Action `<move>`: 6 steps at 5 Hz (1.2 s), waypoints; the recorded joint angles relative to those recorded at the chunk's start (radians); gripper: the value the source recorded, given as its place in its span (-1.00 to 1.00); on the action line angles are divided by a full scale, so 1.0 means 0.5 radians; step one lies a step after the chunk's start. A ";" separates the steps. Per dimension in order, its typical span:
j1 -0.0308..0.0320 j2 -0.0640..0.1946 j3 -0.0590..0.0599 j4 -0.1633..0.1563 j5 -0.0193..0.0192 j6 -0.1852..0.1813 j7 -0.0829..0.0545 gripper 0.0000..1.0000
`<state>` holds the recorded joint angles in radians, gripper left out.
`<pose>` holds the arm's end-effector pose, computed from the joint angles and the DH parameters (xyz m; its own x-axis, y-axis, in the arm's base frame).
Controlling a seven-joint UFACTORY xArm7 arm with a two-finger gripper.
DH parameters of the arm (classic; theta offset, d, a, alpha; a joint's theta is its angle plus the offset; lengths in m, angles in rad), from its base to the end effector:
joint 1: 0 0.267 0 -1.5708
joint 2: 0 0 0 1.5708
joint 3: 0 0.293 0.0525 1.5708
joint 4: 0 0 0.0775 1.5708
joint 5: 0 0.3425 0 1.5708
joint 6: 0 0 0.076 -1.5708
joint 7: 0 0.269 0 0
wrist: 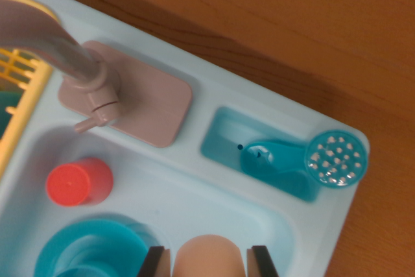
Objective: Pick detergent from the sink
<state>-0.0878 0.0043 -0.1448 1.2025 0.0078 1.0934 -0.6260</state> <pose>0.4915 -0.1148 0.2477 0.9202 0.3812 0.0887 0.3775 -0.9243 0.0559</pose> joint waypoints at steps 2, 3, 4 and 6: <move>0.001 -0.030 0.000 0.052 -0.0068 0.081 0.005 1.00; 0.001 -0.030 0.000 0.052 -0.0068 0.081 0.005 1.00; 0.001 -0.056 0.000 0.099 -0.0130 0.155 0.010 1.00; 0.002 -0.078 0.000 0.139 -0.0182 0.216 0.014 1.00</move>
<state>-0.0867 -0.0349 -0.1449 1.2719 -0.0013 1.2015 -0.6192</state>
